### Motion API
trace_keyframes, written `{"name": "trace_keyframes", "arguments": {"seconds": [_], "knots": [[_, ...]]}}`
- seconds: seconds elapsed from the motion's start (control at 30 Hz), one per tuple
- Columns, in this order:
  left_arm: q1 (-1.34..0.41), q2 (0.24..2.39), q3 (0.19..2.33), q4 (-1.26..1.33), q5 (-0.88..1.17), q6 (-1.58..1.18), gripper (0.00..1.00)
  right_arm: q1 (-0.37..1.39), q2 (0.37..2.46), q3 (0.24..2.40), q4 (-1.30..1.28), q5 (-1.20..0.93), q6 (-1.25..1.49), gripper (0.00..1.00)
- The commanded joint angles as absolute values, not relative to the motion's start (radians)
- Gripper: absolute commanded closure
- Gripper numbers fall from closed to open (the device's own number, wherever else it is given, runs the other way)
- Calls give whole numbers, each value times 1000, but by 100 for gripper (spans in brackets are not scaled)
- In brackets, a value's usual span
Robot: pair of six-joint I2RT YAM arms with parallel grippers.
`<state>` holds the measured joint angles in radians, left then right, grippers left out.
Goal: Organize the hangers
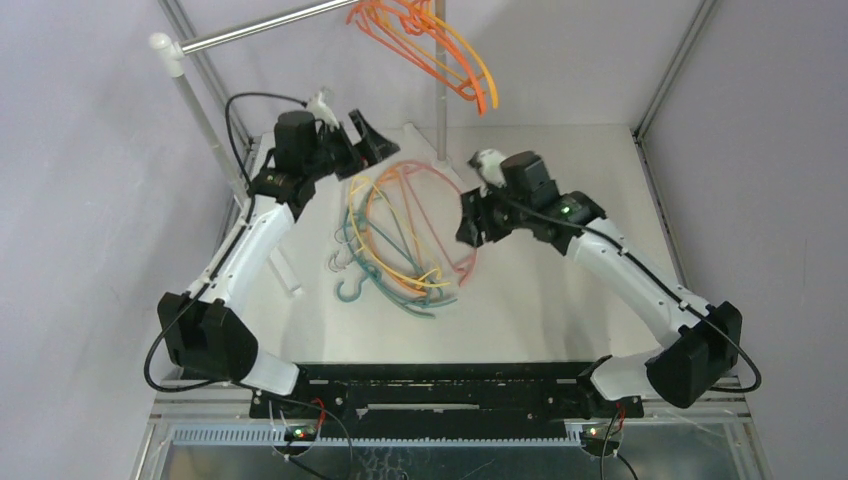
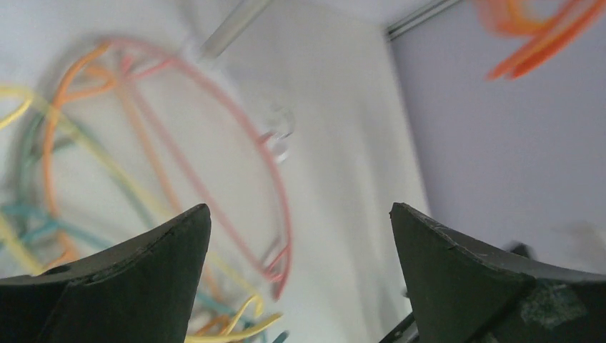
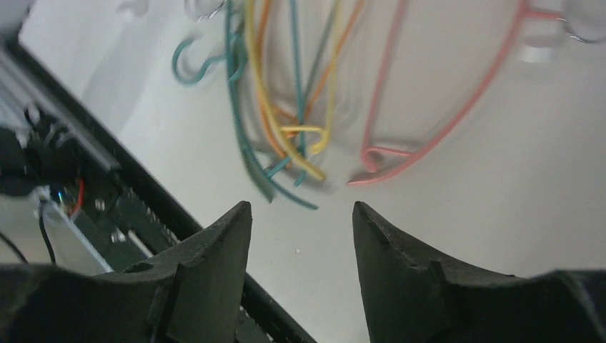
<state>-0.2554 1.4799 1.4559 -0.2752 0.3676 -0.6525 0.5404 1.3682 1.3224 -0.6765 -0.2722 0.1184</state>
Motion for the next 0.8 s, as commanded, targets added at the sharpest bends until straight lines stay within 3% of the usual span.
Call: {"name": "trace_keyframes", "arguments": {"seconds": [0.0,0.3,0.77], "knots": [[-233,1377,1276,-283,287,-565,1,669,1348,1318,-679,-166,12,39],[-70,1218,961,-234,283,-569,1,843,1610,1443,-613,-148,-18,41],[16,1080,855,-283,244,-540,1,906,1955,1567,-504,-166,-11,44]]}}
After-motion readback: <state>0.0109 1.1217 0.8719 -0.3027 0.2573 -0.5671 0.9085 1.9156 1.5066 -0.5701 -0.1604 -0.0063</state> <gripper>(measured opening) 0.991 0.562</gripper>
